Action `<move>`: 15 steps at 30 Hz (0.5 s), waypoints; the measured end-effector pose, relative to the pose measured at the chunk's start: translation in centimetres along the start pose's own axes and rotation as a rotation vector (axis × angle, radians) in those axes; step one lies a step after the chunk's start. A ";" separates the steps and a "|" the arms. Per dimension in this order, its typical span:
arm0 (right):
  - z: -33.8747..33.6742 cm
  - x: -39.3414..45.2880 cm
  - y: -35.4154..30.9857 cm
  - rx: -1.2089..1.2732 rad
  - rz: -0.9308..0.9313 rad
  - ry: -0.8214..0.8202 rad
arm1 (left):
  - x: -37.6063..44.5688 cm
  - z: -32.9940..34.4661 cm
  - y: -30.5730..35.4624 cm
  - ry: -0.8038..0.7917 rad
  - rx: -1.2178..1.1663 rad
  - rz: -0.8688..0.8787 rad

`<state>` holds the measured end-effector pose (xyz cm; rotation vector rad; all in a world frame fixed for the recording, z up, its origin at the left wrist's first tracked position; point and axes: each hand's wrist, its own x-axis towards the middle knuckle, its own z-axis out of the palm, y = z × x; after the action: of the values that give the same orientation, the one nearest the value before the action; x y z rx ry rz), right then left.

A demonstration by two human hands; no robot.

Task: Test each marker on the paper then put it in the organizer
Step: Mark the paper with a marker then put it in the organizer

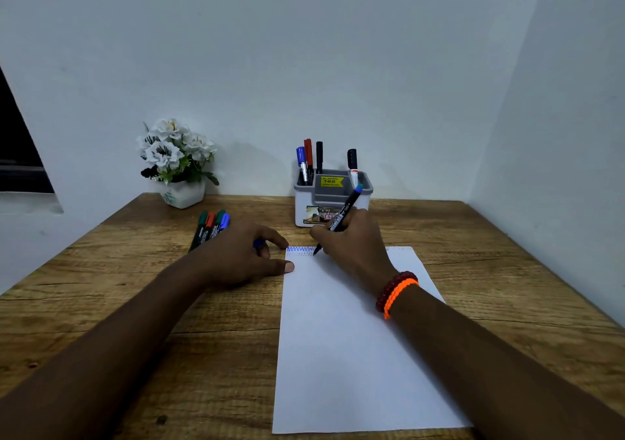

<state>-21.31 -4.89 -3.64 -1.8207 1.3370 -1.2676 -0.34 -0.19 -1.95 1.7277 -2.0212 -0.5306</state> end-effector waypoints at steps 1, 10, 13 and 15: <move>0.0 0.0 0.0 0.000 0.000 0.001 | 0.0 0.0 0.0 0.001 0.003 0.000; -0.1 0.0 0.0 -0.001 0.037 0.012 | -0.3 -0.1 0.3 -0.011 0.009 -0.007; -0.2 -0.1 0.0 0.006 0.032 0.013 | -0.2 -0.1 0.4 -0.011 0.003 -0.015; -0.3 -0.1 0.0 0.006 0.027 0.013 | -0.3 -0.1 0.4 -0.010 0.011 -0.014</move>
<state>-21.56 -4.75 -3.56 -1.7870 1.3594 -1.2699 -0.57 0.12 -1.67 1.7501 -2.0245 -0.5345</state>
